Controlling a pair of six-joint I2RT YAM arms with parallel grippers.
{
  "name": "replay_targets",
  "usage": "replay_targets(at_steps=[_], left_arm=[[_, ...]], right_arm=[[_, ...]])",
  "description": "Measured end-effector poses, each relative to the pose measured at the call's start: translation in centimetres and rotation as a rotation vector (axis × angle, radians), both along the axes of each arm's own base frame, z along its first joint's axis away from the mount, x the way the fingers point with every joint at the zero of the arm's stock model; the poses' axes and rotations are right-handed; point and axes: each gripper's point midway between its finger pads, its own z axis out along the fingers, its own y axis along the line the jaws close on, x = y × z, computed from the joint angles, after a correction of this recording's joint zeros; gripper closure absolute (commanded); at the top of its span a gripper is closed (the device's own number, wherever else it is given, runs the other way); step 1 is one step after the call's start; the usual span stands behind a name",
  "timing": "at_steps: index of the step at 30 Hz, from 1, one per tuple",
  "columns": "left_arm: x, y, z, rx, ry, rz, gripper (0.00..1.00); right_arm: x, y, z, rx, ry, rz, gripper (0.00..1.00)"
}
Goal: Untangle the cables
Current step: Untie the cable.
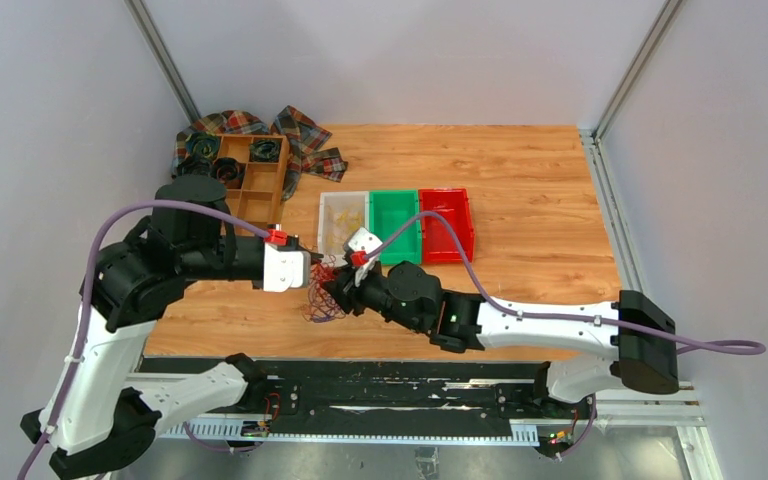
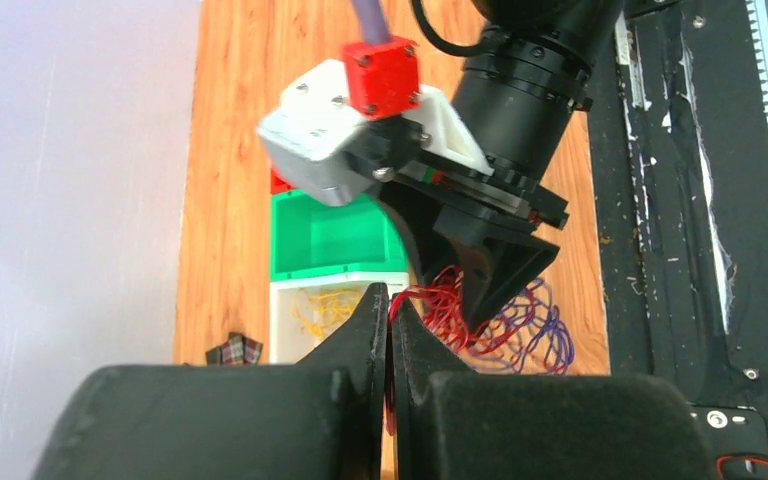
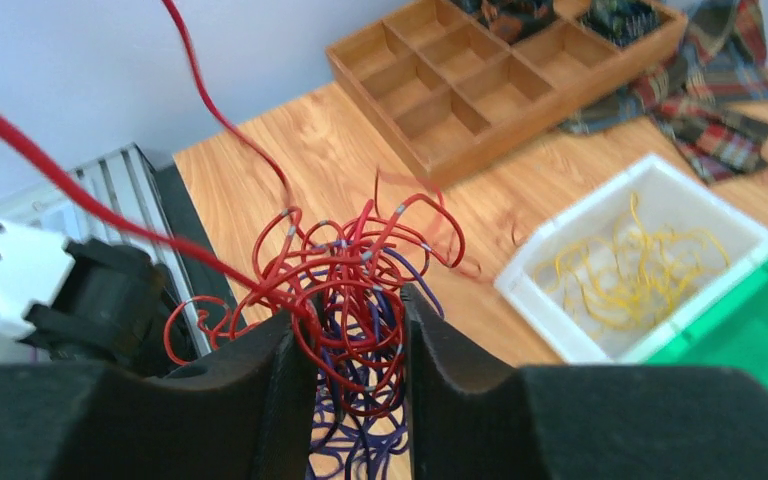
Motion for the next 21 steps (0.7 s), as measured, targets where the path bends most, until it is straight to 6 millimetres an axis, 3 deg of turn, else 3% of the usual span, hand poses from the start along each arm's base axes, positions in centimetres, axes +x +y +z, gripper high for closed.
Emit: replay_targets(at_steps=[8,13,21], left_arm=[[0.5,0.0,4.2,-0.056,-0.073,0.022,0.99],[0.9,0.2,5.7,-0.067,-0.111,0.043,0.99],[2.0,0.7,5.6,-0.004,-0.113,0.081,0.99]], right_arm=[[-0.3,-4.6,-6.4,-0.126,0.065,-0.066,0.69],[-0.3,-7.0,-7.4,-0.151,0.076,-0.105,0.69],[-0.2,-8.9,-8.8,-0.158,0.097,-0.153,0.69]])
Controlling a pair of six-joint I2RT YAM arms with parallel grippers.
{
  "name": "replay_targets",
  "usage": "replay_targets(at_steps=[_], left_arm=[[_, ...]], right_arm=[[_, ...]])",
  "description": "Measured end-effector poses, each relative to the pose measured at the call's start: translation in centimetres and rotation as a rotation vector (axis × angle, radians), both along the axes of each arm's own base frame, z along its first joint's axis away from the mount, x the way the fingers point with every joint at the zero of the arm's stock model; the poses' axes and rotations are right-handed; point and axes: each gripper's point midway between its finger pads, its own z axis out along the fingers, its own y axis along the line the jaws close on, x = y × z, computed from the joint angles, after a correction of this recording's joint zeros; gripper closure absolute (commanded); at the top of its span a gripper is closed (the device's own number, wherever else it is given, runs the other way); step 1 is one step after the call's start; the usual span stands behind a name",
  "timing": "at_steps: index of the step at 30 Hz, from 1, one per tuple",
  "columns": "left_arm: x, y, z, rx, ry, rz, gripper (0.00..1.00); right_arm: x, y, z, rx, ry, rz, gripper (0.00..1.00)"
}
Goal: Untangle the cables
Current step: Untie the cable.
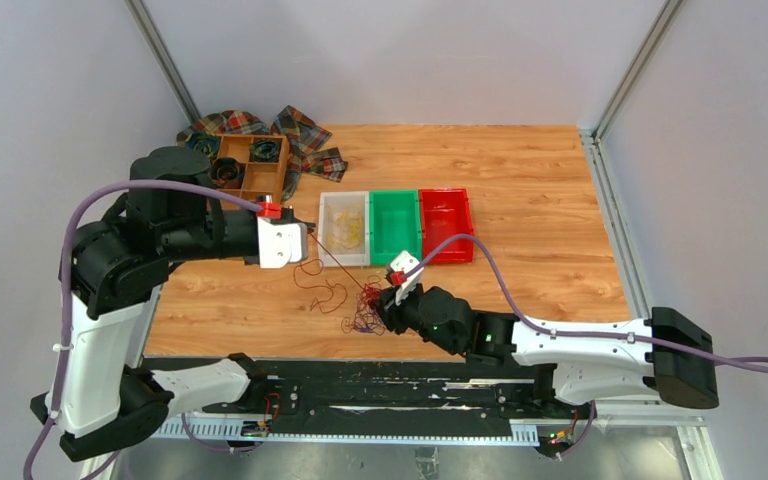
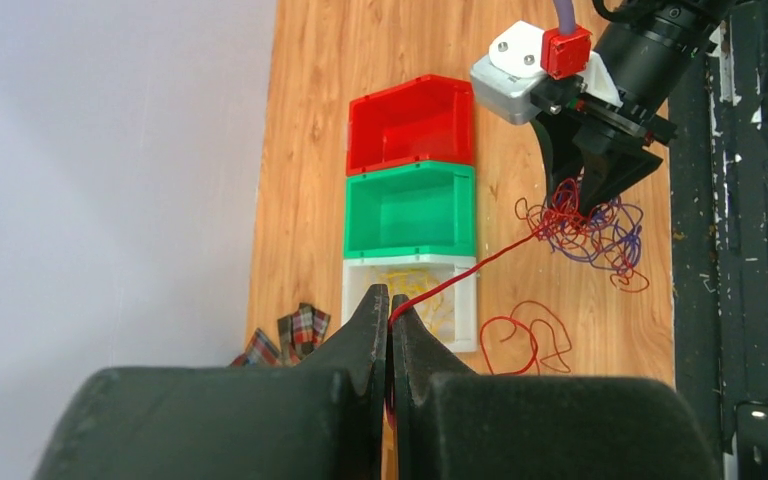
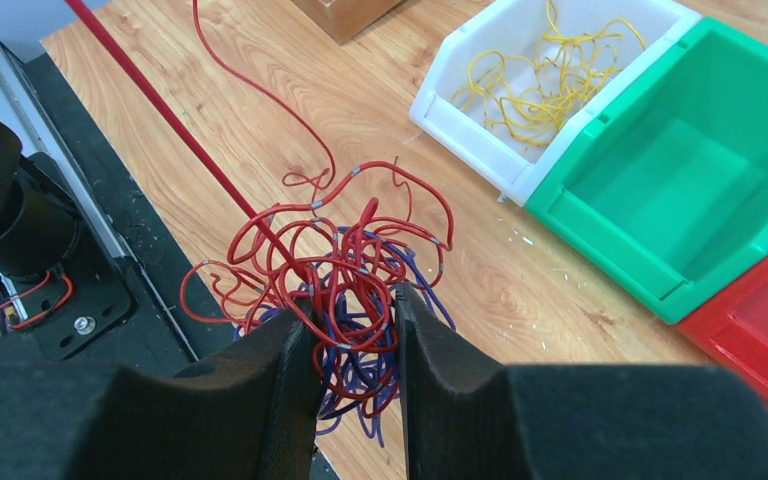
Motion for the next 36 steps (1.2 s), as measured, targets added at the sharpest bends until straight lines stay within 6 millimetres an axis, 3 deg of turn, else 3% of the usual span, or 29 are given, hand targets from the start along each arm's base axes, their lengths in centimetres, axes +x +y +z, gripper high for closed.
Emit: replay_targets(at_steps=[5,11,18,22,29,31,36], left_arm=[[0.3,0.1,0.1,0.020,0.009,0.016,0.99],[0.2,0.3,1.3,-0.001,-0.017,0.019,0.99],[-0.2,0.3,0.4,-0.016,-0.019,0.005,0.99],[-0.6,0.4,-0.6,-0.014,-0.016,0.003,0.99],[-0.7,0.3,-0.4,-0.031,-0.027,-0.008,0.99],[-0.8,0.3,-0.3,-0.037,-0.030,-0.009,0.99],[-1.1,0.5,-0.7,-0.034,-0.021,-0.007,0.99]], right_arm=[[0.1,-0.3,-0.7,-0.008,0.009,-0.014,0.63],[0.1,-0.9,-2.2,-0.069,0.023,-0.022,0.46],[0.4,-2.5,-2.2,-0.118,0.040,-0.040,0.45],[1.2,-3.7,-1.8,-0.108,0.075,-0.056,0.52],[1.9,-4.0,-0.6,-0.079,0.119,-0.073,0.77],[2.1,-3.9,-0.7,-0.081,0.139,-0.082,0.85],[2.9,-4.0,-1.4,-0.073,0.196,-0.109,0.94]])
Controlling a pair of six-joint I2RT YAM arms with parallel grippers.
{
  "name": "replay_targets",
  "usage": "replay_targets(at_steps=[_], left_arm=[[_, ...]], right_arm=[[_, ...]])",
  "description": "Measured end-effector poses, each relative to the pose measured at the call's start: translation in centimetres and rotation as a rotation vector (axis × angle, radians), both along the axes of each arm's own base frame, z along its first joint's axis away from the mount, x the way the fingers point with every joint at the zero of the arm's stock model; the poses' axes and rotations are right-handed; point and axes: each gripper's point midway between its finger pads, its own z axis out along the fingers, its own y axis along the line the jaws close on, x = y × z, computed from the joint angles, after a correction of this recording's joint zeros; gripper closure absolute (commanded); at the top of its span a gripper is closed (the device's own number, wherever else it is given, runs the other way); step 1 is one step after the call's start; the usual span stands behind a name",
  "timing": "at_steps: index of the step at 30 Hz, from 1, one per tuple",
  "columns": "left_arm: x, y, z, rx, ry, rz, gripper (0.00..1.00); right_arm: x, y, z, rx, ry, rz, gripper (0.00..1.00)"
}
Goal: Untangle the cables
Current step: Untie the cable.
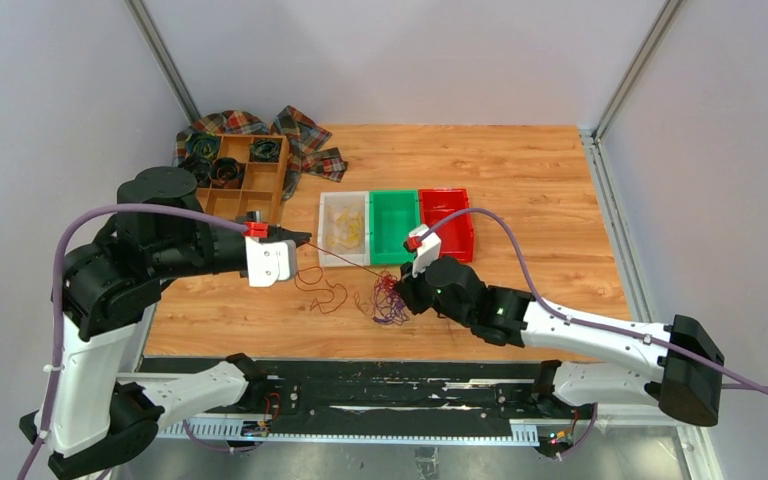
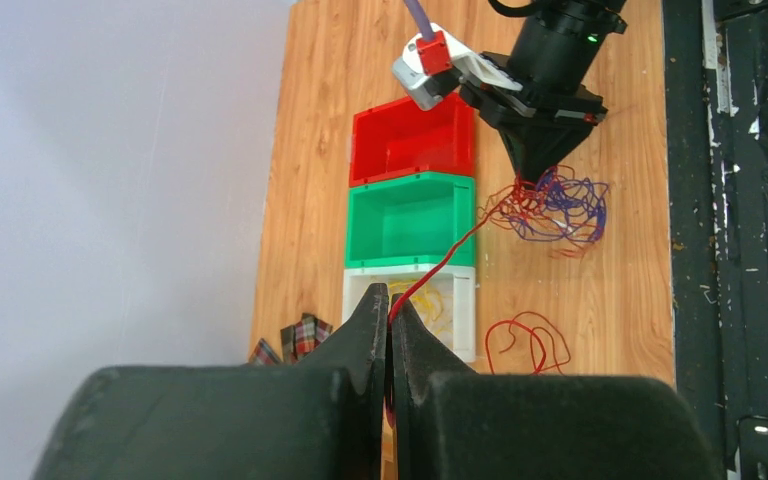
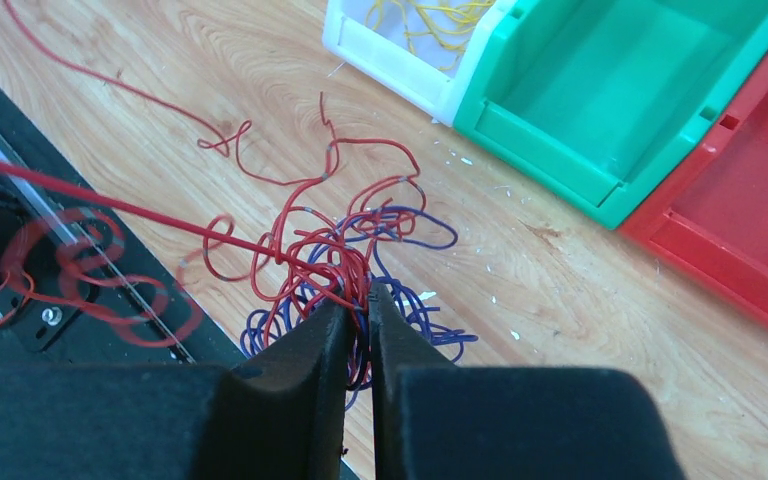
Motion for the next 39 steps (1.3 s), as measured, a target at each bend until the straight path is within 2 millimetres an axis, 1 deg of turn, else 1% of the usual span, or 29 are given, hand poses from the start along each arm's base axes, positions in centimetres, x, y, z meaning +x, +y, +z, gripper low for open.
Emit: replay_targets(at_steps=[2,4,8,12,13,15,17,19,21,24,31,35,39], left_arm=[[0.0,0.0,-0.2,0.004,0.006,0.000,0.99],[-0.1,0.1,-0.3,0.006,0.010,0.001,0.99],[-0.1,0.1,-0.5,0.013,0.021,0.001,0.99],[-0.1,0.1,-0.6,0.015,0.022,0.005,0.99],[-0.1,0.1,-0.6,0.015,0.022,0.005,0.99],[-0.1,0.2,-0.8,0.015,0.019,0.007,0.99],[-0.2,0.4,-1.3,0.019,0.016,0.010,0.99],[-0.5,0.7,-2.2,0.034,0.023,0.011,0.99],[-0.7,1.0,-3.3,0.051,0.029,0.013,0.99],[-1.1,1.3,-4.1,0.056,0.030,0.012,0.99],[-1.4,1.8,-5.1,0.062,0.030,0.017,0.99],[-1.5,2.2,-5.6,0.068,0.019,0.030,0.99],[-1.5,2.6,-6.4,0.092,0.009,0.038,0.99]], right_arm=[[0.5,-0.1,-0.1,0.008,0.019,-0.017,0.97],[0.8,-0.3,0.0,0.013,0.031,-0.030,0.97],[1.1,-0.6,-0.1,0.026,0.053,-0.051,0.93],[1.2,-1.1,0.0,0.059,0.078,-0.058,0.86],[0.7,-1.4,0.1,0.085,0.091,-0.045,0.83],[0.9,-2.0,0.3,0.121,0.106,-0.047,0.82],[1.0,-3.1,0.4,0.177,0.140,-0.059,0.82],[1.4,-4.3,0.7,0.228,0.167,-0.090,0.83],[1.7,-5.0,1.1,0.268,0.188,-0.111,0.87],[1.8,-5.1,1.8,0.312,0.212,-0.121,0.89],[1.3,-4.3,2.0,0.386,0.305,-0.123,0.94],[1.7,-4.3,3.3,0.462,0.322,-0.145,0.94],[2.3,-4.9,4.5,0.515,0.315,-0.176,0.92]])
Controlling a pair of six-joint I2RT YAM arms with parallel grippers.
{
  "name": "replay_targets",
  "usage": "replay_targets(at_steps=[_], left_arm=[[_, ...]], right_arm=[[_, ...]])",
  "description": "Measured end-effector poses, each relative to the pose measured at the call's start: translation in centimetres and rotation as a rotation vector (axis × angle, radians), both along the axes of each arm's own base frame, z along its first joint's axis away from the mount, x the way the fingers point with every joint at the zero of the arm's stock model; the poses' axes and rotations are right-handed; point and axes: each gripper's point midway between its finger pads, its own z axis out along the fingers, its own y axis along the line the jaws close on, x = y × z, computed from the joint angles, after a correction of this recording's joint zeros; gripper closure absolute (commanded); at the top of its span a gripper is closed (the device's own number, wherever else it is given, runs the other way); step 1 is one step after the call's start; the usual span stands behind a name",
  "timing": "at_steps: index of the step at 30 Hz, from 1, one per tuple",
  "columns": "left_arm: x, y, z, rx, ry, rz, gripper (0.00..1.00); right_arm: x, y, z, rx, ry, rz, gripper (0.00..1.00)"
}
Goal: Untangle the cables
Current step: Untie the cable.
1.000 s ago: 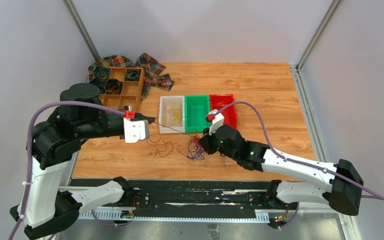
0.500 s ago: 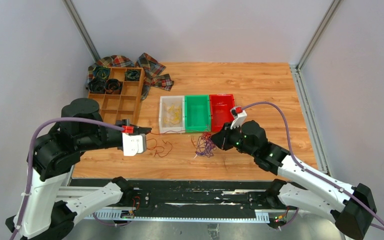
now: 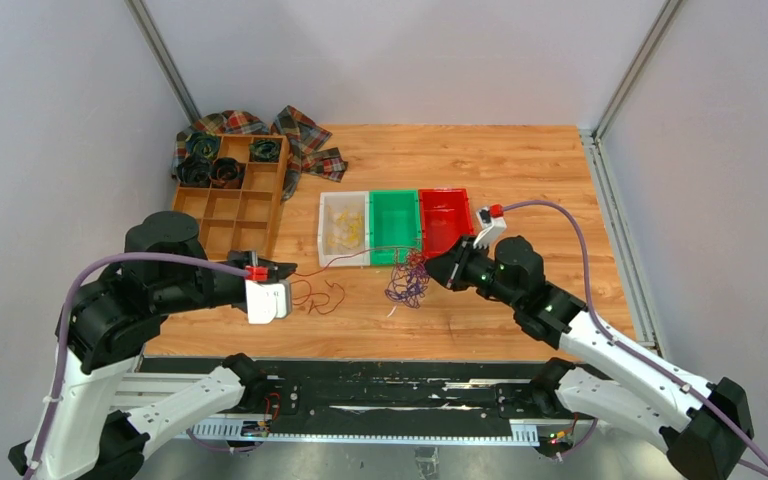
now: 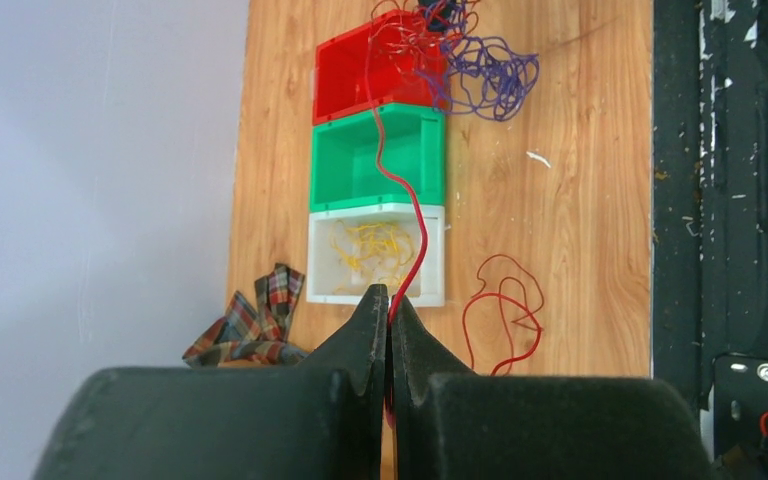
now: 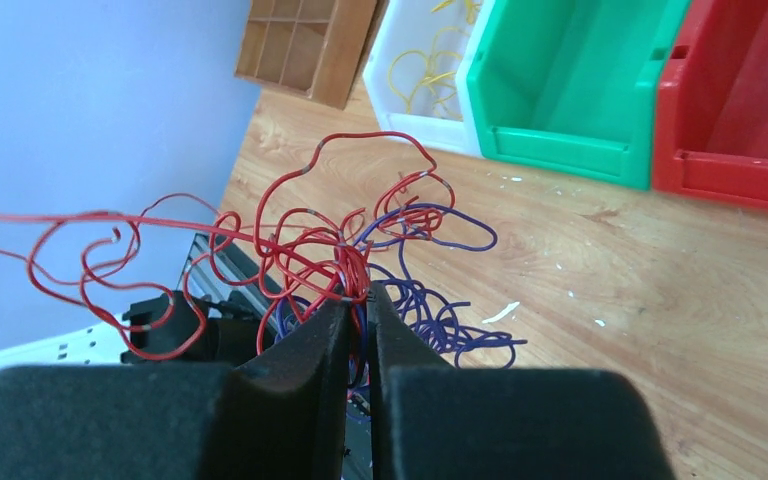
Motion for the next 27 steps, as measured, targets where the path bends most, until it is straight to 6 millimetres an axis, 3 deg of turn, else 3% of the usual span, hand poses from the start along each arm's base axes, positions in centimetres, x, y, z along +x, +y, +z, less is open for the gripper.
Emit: replay_targets(at_steps=[5,10,14,17,23,27], left_arm=[[0.4,0.4,0.3,0.016,-0.024,0.020,0.99],[0.5,-0.1,3.6,-0.037,-0.044,0.017,0.99],[0.7,-1.1,4.5,-0.063,-0.013,-0.001,0.99],[1.0,-1.6,4.1,-0.062,0.021,-0.004,0.99],[1.0,-1.6,3.4,-0.055,0.046,0.001,0.99],[0.6,-1.2,3.2,-0.056,0.038,0.007,0.99]], right_arm=[[0.6,-0.7,-1.7,-0.089,0.013,-0.002,0.79],[-0.2,-0.2,-5.3,-0.279,0.039,0.114,0.63],[-1.4,1.0,-6.7,-0.408,0.018,0.225,0.57],[-1.8,1.9,-6.9,-0.490,-0.016,0.271,0.52],[-1.5,3.8,-5.5,-0.613,-0.131,0.275,0.52],[-2.4,4.9,-4.9,-0.637,-0.208,0.309,0.52]])
